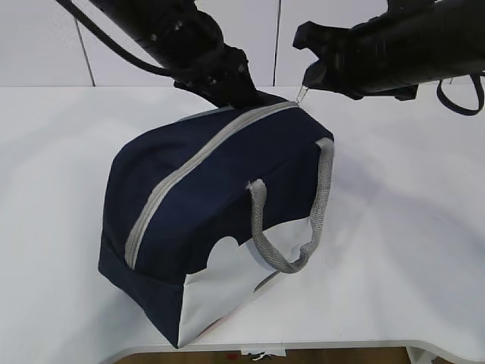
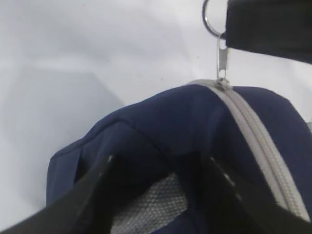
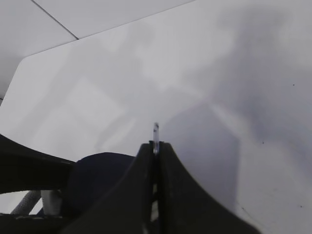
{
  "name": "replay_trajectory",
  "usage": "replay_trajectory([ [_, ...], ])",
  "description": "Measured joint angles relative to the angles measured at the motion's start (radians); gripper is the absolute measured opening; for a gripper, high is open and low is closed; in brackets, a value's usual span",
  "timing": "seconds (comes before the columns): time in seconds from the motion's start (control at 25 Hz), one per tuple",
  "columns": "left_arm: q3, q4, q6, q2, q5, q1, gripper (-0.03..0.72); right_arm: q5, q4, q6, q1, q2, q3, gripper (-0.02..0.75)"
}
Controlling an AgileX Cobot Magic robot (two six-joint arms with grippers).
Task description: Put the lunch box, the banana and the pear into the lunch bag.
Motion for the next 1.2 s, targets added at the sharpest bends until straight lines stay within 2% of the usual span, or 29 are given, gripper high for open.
replay_trajectory([
  [0.12, -0.002, 0.004, 0.0, 0.006, -0.015, -0.006, 0.34, 0.0, 0.001, 0.0, 0.0, 0.0, 0.0, 0.001],
  [0.16, -0.002, 0.004, 0.0, 0.006, -0.015, -0.006, 0.34, 0.0, 0.001, 0.0, 0.0, 0.0, 0.0, 0.001],
  [0.2, -0.018, 0.025, 0.0, 0.006, -0.015, -0.006, 0.125, 0.0, 0.002, 0.0, 0.0, 0.0, 0.0, 0.001],
  [0.28, -0.032, 0.046, 0.0, 0.006, 0.008, -0.006, 0.048, 0.0, 0.002, 0.0, 0.0, 0.0, 0.0, 0.001],
  [0.44, -0.08, 0.06, 0.0, 0.011, 0.035, -0.006, 0.026, -0.01, 0.003, 0.0, 0.0, 0.0, 0.0, 0.001],
  [0.64, -0.167, 0.066, 0.022, 0.019, 0.18, -0.006, 0.022, -0.036, 0.022, 0.0, 0.0, 0.0, 0.0, 0.001],
  [1.2, -0.175, 0.064, 0.033, 0.019, 0.189, -0.006, 0.02, -0.029, 0.027, -0.002, 0.0, 0.0, -0.07, 0.001],
])
